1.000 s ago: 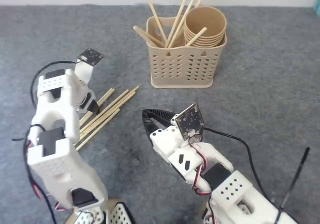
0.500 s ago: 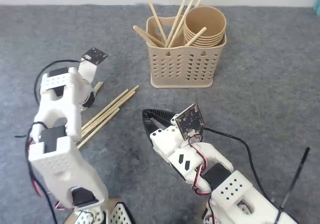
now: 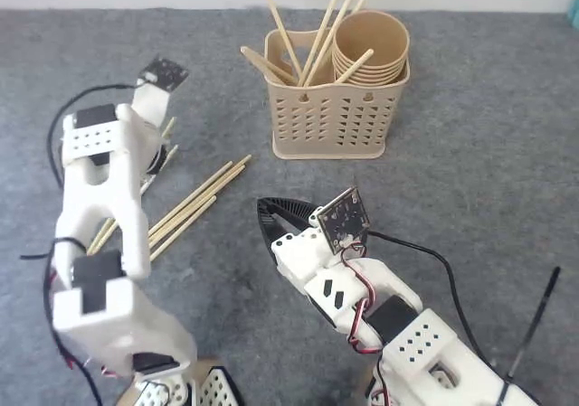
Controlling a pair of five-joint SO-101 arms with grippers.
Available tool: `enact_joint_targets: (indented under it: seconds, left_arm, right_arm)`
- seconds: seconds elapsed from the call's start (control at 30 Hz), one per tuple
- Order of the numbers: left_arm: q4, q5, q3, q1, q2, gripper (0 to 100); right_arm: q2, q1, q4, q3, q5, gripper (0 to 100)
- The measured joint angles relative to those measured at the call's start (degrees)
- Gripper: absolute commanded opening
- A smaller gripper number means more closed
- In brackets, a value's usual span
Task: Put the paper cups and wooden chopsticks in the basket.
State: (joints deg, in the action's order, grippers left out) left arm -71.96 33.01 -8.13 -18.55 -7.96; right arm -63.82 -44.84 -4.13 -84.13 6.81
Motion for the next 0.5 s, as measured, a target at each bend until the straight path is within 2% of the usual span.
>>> enact_joint_targets:
  seconds: [0.13,0.23,0.5]
  left_arm:
    - [-3.1,-2.7,0.0,3.6,5.8,1]
    - [-3.1,-7.5,0.0,6.4,10.0,1]
    - [11.8,-32.6,0.0,11.0,27.4,1]
  right_arm:
    - [0.0,0.0,0.0,0.0,0.0,1.3]
    - [0.0,0.0,0.0,0.0,0.0,1.3]
    - [0.0,0.0,0.0,0.0,0.0,1.3]
